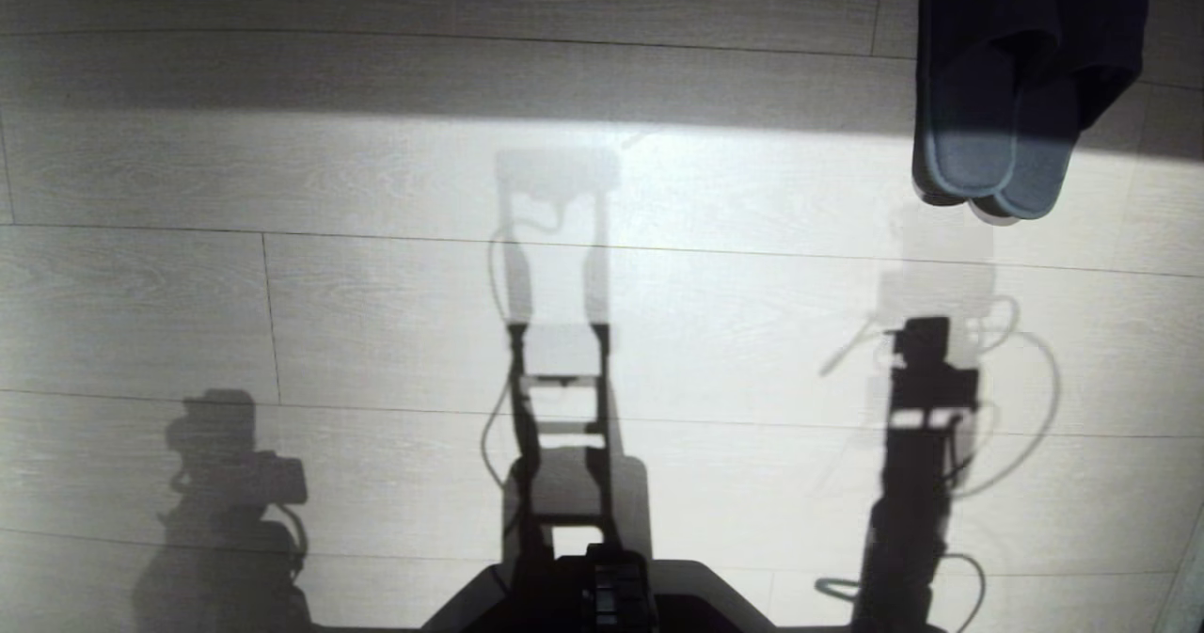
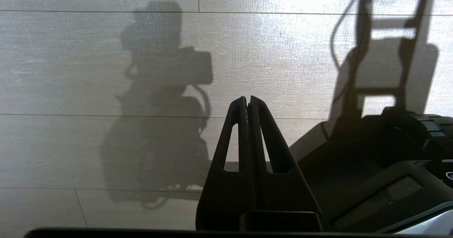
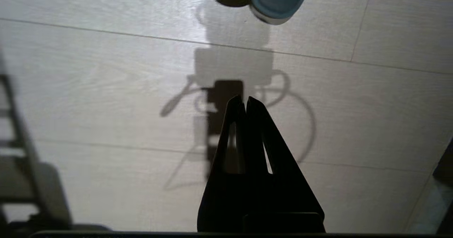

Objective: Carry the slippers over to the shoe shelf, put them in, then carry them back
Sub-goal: Pick up the slippers on the floor

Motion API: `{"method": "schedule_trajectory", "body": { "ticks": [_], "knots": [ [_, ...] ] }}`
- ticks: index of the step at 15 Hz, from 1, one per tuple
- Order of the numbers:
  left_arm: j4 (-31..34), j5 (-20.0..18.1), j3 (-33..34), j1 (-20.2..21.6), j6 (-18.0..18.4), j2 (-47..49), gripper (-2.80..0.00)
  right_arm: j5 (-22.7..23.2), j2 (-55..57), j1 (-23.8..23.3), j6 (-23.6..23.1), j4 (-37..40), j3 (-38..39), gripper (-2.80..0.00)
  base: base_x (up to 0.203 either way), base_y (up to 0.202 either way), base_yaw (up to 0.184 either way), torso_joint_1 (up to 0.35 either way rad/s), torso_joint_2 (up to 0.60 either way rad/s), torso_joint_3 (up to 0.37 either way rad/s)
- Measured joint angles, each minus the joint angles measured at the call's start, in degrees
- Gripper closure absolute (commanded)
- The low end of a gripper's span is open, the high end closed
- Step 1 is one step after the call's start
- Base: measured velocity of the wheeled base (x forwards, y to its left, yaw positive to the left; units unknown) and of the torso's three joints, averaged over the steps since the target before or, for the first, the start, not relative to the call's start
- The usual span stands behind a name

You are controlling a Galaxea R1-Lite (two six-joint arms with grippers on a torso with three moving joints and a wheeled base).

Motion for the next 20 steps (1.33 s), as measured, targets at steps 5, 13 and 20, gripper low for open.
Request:
{"method": "schedule_trajectory", "body": {
  "ticks": [5,13,20],
  "knots": [
    [0.0,0.0,0.0,0.0,0.0,0.0,0.00,-5.2,18.8,-5.5,-0.9,-18.3,0.7,0.00,0.000,0.000,0.000,0.000,0.00,0.000],
    [0.0,0.0,0.0,0.0,0.0,0.0,0.00,-5.3,34.1,-6.3,0.2,-34.4,-0.9,0.00,0.000,0.000,0.000,0.000,0.00,0.000],
    [0.0,0.0,0.0,0.0,0.0,0.0,0.00,-5.2,37.5,-5.9,0.3,-34.5,-7.8,0.00,0.000,0.000,0.000,0.000,0.00,0.000]
  ]
}}
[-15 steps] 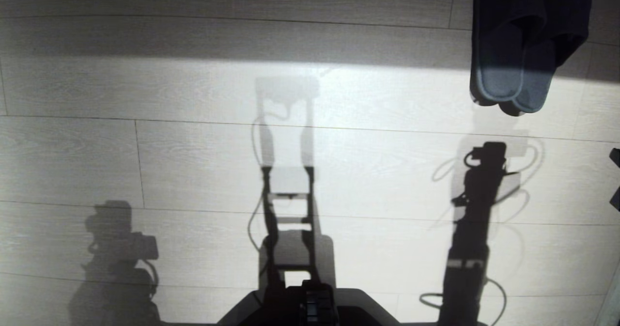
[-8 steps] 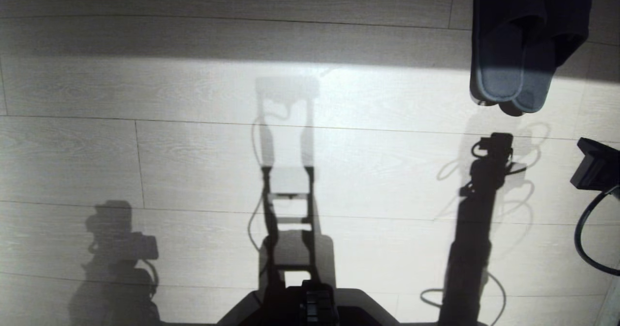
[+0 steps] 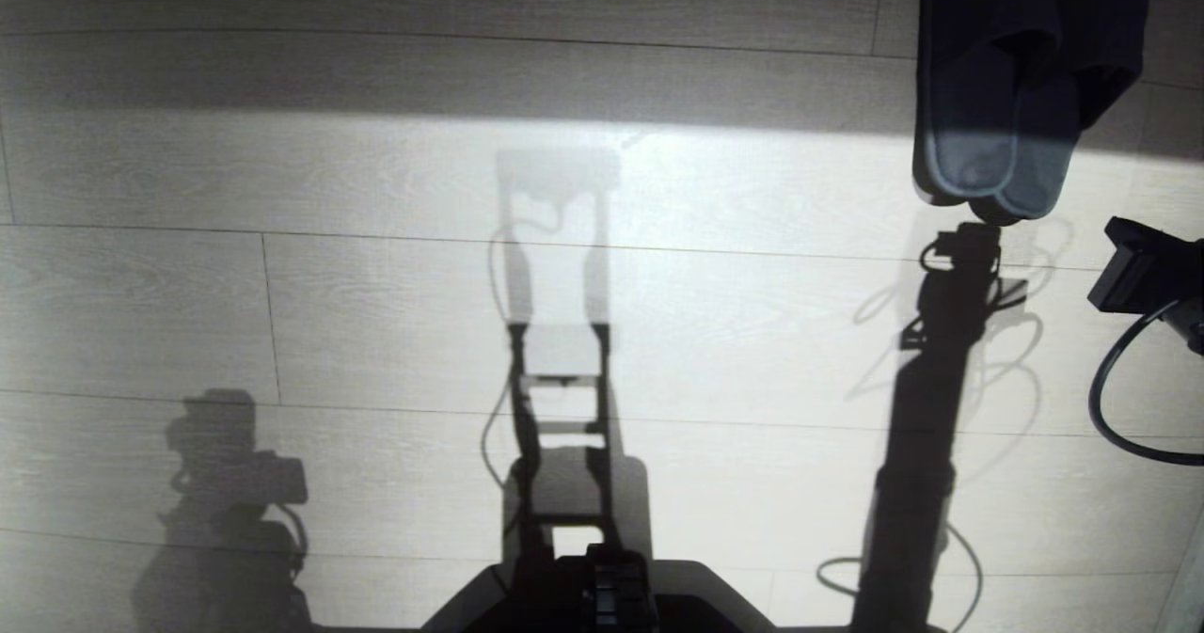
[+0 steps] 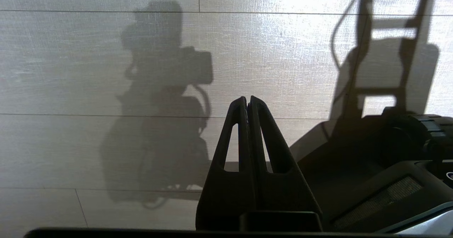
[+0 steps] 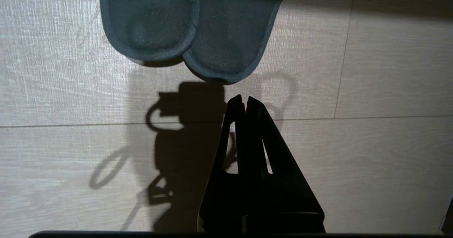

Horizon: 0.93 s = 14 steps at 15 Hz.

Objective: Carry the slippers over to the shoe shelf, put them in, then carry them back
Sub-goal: Pick up the slippers on the floor

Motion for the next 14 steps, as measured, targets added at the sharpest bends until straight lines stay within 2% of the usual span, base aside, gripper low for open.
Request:
{"method": "schedule_trajectory", "body": {
  "ticks": [14],
  "knots": [
    [0.0,0.0,0.0,0.0,0.0,0.0,0.00,-0.1,2.5,2.8,0.5,0.3,-12.8,0.00,0.000,0.000,0.000,0.000,0.00,0.000]
  ]
}}
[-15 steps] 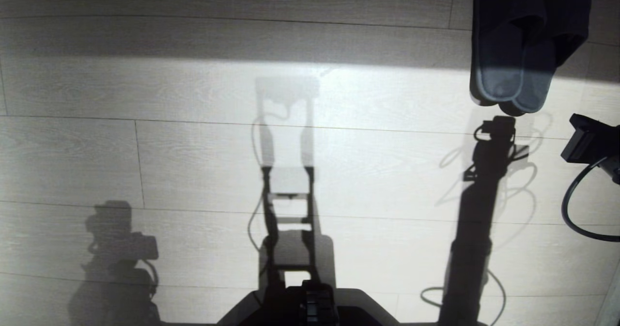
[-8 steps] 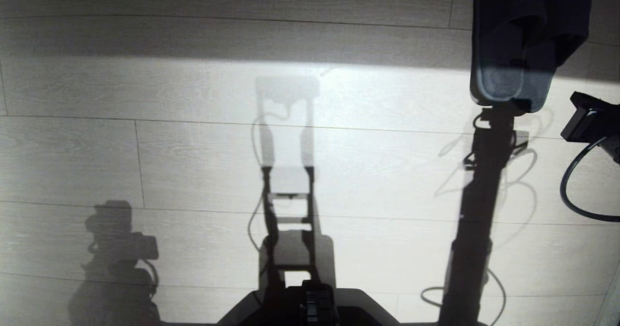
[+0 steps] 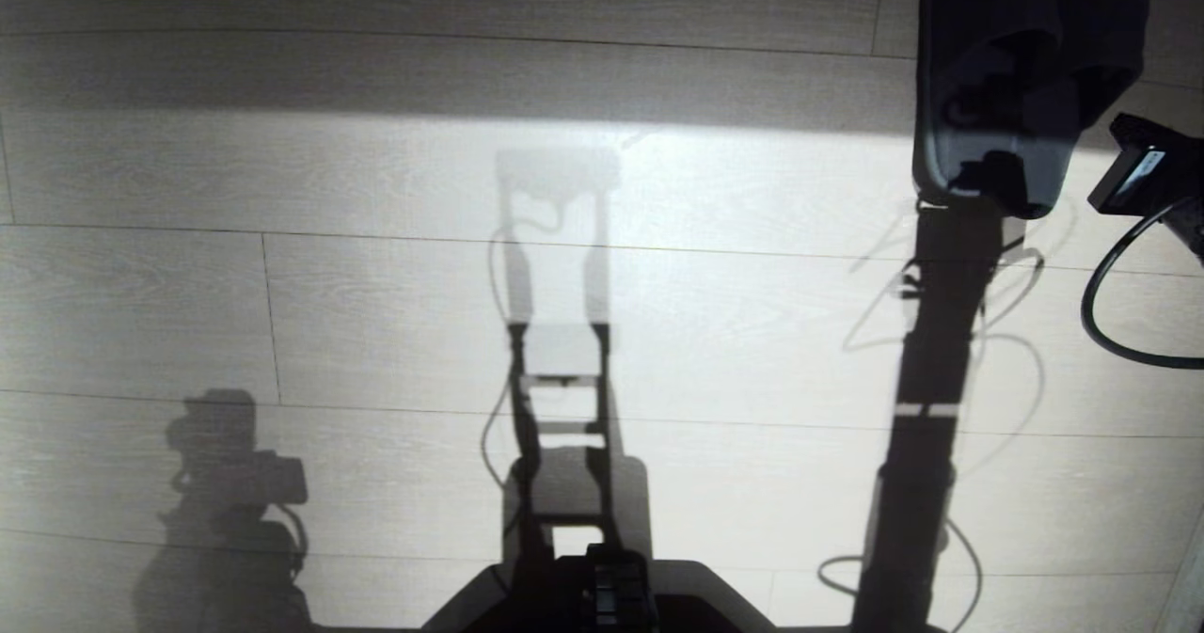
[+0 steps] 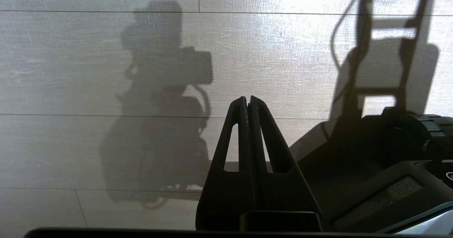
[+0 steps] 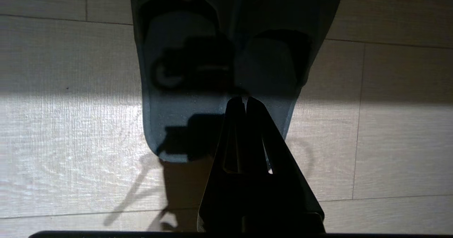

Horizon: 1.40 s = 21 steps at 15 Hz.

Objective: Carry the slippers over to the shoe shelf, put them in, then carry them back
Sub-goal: Pick up the slippers on the floor

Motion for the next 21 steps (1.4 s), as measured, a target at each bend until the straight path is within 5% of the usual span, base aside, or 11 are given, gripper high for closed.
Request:
{"method": "schedule_trajectory", "body": {
  "ticks": [16,17,21],
  "knots": [
    [0.0,0.0,0.0,0.0,0.0,0.0,0.00,-0.1,1.0,3.3,0.8,-0.3,-6.2,0.00,0.000,0.000,0.000,0.000,0.00,0.000],
    [0.0,0.0,0.0,0.0,0.0,0.0,0.00,-0.1,1.0,3.3,0.7,-0.2,-6.4,-2.80,0.000,0.000,0.000,0.000,0.00,0.000],
    [0.0,0.0,0.0,0.0,0.0,0.0,0.00,-0.3,1.5,3.3,0.9,-0.2,-7.8,-2.80,0.000,0.000,0.000,0.000,0.00,0.000]
  ]
}}
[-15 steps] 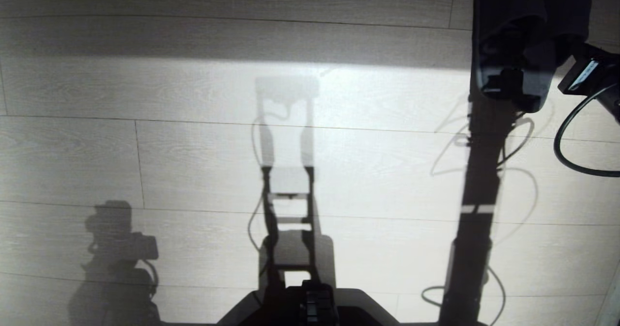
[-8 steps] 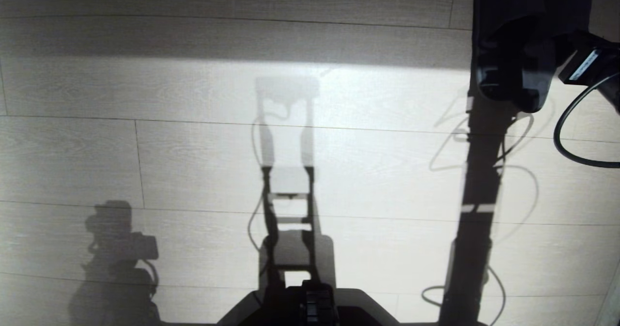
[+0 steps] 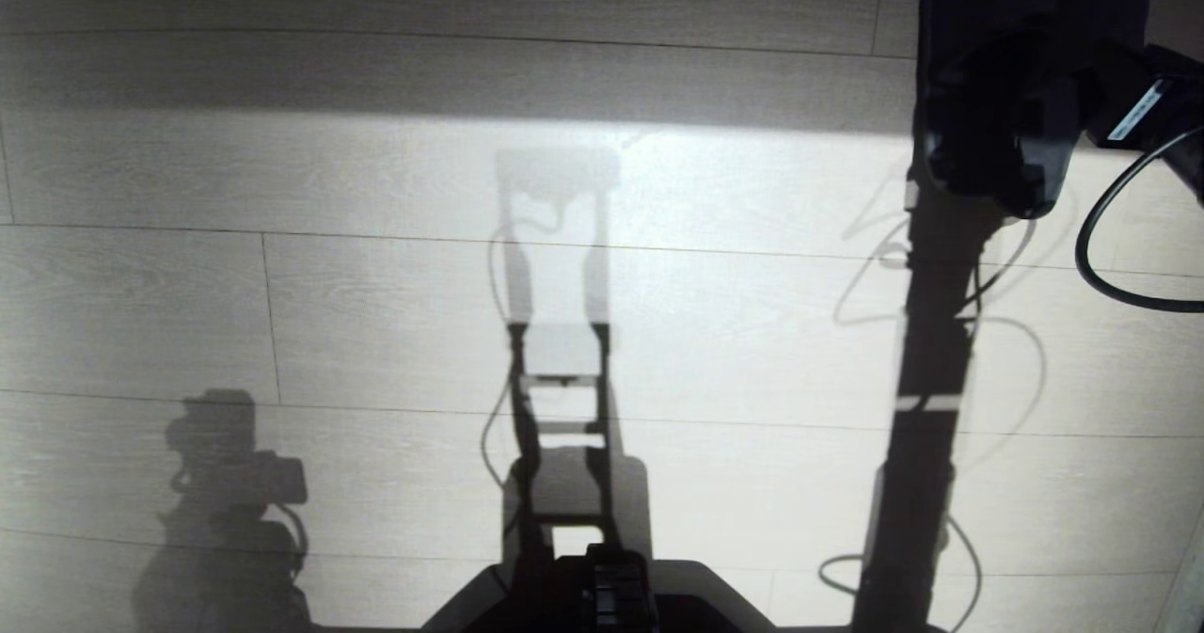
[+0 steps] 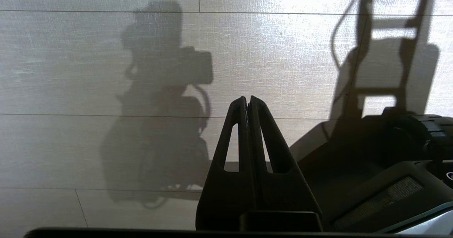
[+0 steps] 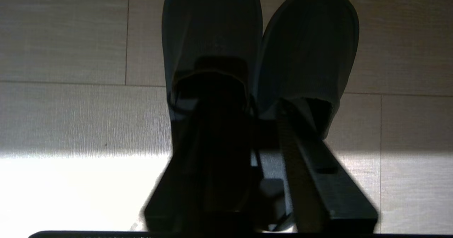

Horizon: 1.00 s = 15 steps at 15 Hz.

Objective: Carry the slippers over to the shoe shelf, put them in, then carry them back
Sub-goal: Pick up the slippers on the floor

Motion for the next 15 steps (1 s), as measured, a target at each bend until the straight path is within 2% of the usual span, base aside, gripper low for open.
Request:
{"method": "schedule_trajectory", "body": {
  "ticks": [7,15],
  "knots": [
    [0.0,0.0,0.0,0.0,0.0,0.0,0.00,0.1,2.8,0.0,0.5,-0.1,-2.8,-2.80,0.000,0.000,0.000,0.000,0.00,0.000],
    [0.0,0.0,0.0,0.0,0.0,0.0,0.00,0.1,8.6,0.3,3.8,-0.2,-5.8,-2.80,0.000,0.000,0.000,0.000,0.00,0.000]
  ]
}}
